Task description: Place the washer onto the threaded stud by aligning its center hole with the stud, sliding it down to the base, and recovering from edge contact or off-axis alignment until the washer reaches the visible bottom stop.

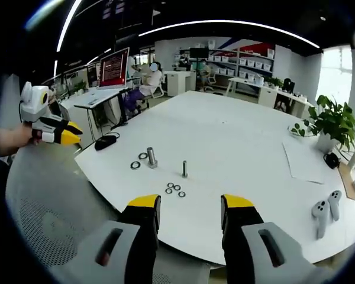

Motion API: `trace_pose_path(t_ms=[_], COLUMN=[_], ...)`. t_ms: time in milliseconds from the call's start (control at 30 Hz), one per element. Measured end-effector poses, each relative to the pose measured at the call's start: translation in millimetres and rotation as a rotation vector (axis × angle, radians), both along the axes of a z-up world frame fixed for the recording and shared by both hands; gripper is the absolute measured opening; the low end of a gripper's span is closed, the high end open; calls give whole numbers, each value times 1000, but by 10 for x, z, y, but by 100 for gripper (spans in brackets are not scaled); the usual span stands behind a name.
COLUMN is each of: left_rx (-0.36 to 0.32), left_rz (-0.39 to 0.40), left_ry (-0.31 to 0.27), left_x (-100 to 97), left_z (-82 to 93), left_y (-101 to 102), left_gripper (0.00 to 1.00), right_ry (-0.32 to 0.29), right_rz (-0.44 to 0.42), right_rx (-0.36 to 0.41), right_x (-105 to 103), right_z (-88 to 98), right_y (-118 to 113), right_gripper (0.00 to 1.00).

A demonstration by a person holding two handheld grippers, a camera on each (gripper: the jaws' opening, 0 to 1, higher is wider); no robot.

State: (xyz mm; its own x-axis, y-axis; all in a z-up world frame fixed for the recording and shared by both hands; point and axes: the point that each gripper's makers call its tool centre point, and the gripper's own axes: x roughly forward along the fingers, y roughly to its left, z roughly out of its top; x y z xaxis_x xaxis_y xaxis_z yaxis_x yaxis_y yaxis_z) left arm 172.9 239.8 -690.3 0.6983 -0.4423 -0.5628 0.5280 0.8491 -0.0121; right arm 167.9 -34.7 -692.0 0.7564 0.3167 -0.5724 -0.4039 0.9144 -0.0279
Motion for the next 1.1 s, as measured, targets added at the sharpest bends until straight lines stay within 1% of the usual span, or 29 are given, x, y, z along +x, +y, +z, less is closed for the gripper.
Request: trace_pose_path(t_ms=[967, 1100], left_rx=[0, -2], left_rz=[2, 6], left_ry=[5, -2], left_x=[3, 15], left_z=[-5, 13], left_y=[7, 12], left_gripper=[17, 17], right_ry=[21, 23], right_rz=[-1, -1], right_rx=[-16, -16], right_x=[-13, -6], right_z=[-30, -37], right_y=[0, -8], right_gripper=[43, 43])
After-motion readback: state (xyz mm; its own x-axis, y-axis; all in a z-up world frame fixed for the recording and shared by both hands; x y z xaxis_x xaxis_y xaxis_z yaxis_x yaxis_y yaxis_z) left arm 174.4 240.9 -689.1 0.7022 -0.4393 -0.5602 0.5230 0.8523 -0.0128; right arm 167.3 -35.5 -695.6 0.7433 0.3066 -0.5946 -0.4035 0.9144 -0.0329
